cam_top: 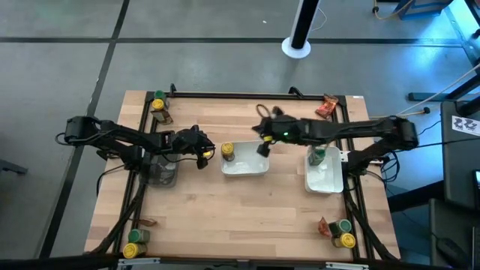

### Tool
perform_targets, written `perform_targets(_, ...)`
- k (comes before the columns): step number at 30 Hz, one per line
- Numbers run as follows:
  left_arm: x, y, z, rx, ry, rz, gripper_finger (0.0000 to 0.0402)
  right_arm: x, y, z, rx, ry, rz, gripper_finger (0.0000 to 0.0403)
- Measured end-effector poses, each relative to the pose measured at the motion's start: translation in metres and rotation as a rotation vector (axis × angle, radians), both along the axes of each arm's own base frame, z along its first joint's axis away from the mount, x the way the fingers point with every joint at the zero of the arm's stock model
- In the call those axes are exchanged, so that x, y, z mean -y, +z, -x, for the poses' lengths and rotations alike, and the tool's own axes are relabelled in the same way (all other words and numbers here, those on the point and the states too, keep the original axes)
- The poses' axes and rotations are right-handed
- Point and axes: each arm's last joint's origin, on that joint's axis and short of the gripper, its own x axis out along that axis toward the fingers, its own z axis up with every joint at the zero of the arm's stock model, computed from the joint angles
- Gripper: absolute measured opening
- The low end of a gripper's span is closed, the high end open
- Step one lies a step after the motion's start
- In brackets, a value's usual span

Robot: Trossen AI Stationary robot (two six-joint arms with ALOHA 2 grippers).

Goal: Sort spices by type
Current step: Put the bottom right green seasoning bottle into the right white bin

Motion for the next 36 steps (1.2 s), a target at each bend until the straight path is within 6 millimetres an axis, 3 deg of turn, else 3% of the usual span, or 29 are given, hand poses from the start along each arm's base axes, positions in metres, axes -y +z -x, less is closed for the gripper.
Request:
perform_targets(8, 0.0, 0.0, 0.0, 0.0, 0.0, -0.001, 0.0045, 0.001, 0.034, 0.052, -0.027, -0.158, 0.064, 0.0008)
perform_targets(17, 0.0, 0.0, 0.0, 0.001, 0.001, 0.001, 0.0045, 0.0, 0.037, 0.072, -0.084, -0.201, 0.034, 0.0035)
perform_targets(26, 0.0, 0.0, 0.0, 0.002, 0.002, 0.002, 0.0045, -0.003, 0.036, 0.08, -0.123, -0.181, -0.134, 0.0152)
perform_targets(32, 0.0, 0.0, 0.0, 0.005, 0.002, 0.002, 0.0045, -0.017, 0.067, 0.088, -0.208, -0.13, -0.273, 0.0248)
perform_targets(36, 0.0, 0.0, 0.0, 0.006, 0.003, 0.002, 0.0045, -0.037, 0.09, 0.088, -0.259, -0.053, -0.414, 0.0279)
